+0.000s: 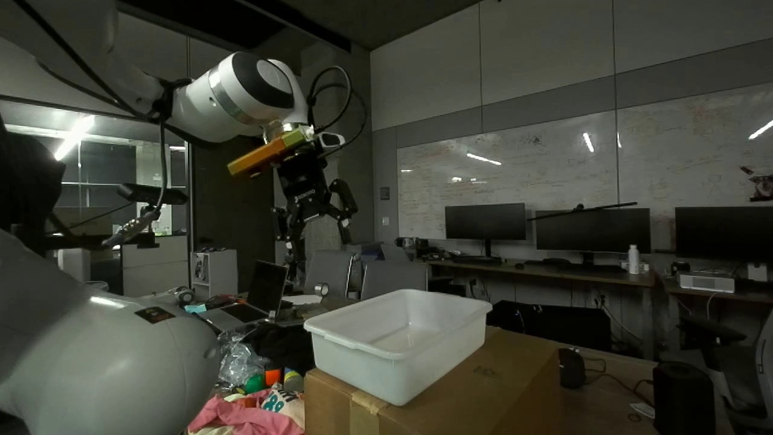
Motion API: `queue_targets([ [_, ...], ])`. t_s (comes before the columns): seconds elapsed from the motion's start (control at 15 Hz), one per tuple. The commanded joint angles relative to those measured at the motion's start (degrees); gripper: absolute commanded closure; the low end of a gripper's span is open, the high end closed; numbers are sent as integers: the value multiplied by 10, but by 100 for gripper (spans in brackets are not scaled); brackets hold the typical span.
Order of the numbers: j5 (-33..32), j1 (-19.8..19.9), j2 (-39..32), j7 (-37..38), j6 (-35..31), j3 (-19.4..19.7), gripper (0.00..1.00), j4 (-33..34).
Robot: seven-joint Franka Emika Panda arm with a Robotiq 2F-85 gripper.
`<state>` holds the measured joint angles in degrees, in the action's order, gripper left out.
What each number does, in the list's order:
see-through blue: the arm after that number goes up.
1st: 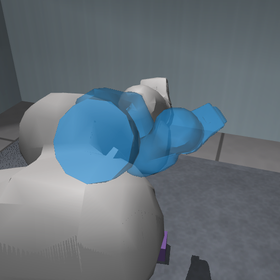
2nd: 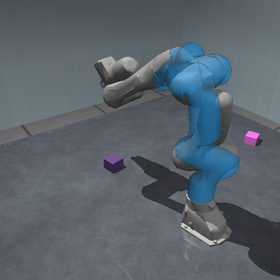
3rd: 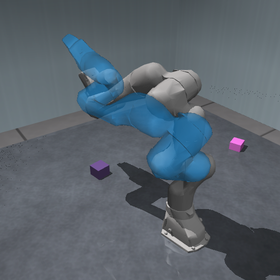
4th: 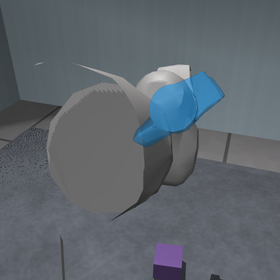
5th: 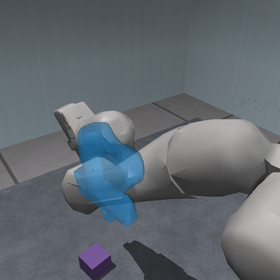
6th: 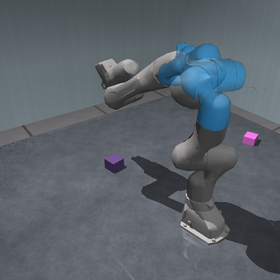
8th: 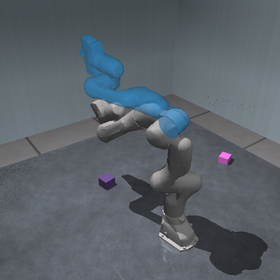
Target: Remove the towels from the white bowl
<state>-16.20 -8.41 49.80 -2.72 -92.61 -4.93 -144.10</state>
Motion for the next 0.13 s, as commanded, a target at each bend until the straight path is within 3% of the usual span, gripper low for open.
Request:
queue_targets([
  [0.0,2,4,6,-1,-4,-2,0,-4],
  [0.07,2,4,10,0,-6,-2,0,-7],
])
